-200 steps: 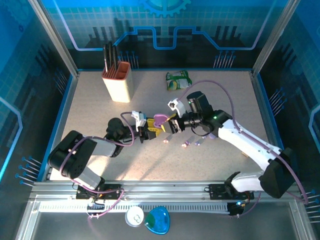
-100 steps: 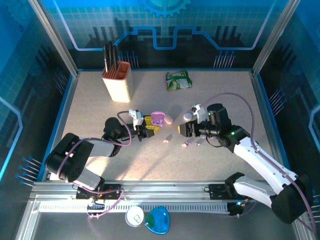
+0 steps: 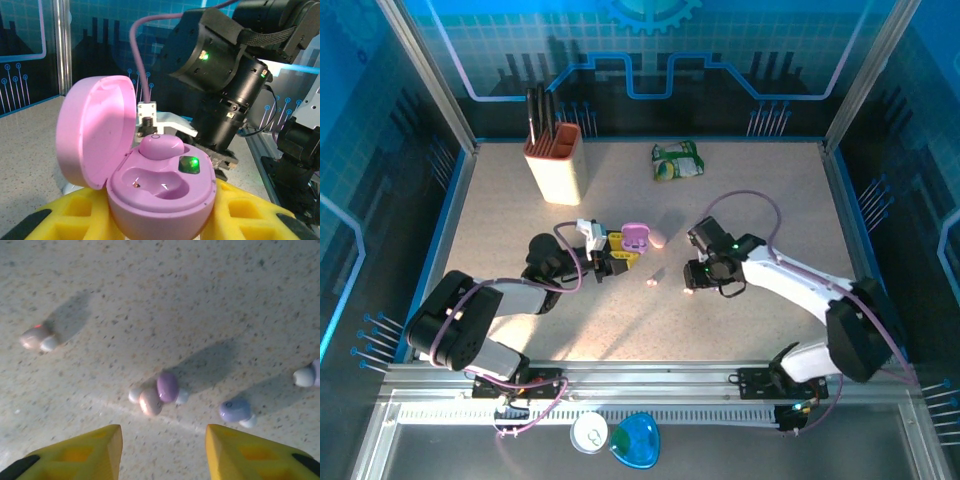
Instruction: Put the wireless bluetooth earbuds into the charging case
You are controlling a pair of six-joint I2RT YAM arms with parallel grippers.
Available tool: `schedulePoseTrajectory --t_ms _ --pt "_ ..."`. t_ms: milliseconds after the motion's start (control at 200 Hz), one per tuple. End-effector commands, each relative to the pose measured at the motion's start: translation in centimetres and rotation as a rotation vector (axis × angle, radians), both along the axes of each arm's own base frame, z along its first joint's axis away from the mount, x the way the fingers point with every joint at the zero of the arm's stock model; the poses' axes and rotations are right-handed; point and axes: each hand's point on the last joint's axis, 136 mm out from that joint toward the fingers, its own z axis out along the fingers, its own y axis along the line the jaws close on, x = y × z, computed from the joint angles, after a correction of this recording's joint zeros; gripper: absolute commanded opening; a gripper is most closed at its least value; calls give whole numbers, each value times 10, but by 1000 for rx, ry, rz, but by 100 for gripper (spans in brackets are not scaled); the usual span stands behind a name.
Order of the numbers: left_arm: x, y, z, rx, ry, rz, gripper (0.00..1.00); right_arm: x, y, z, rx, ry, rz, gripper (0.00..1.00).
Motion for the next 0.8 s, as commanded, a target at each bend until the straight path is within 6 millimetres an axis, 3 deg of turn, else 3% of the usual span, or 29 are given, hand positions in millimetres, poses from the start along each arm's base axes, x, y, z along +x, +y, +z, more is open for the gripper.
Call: schedulePoseTrajectory --t_ms 0,270,555,795 --pt "-2 3 4 1 -45 15 27 5 -16 -6 -157 -5 -31 45" --pt "-5 4 3 4 -37 11 27 11 -1 -28 -229 39 10 42" --pt "-5 4 4 4 -33 8 27 16 -1 -39 -270 52 25 37" --pt "-5 4 4 6 -36 10 28 12 1 -48 -272 80 47 40"
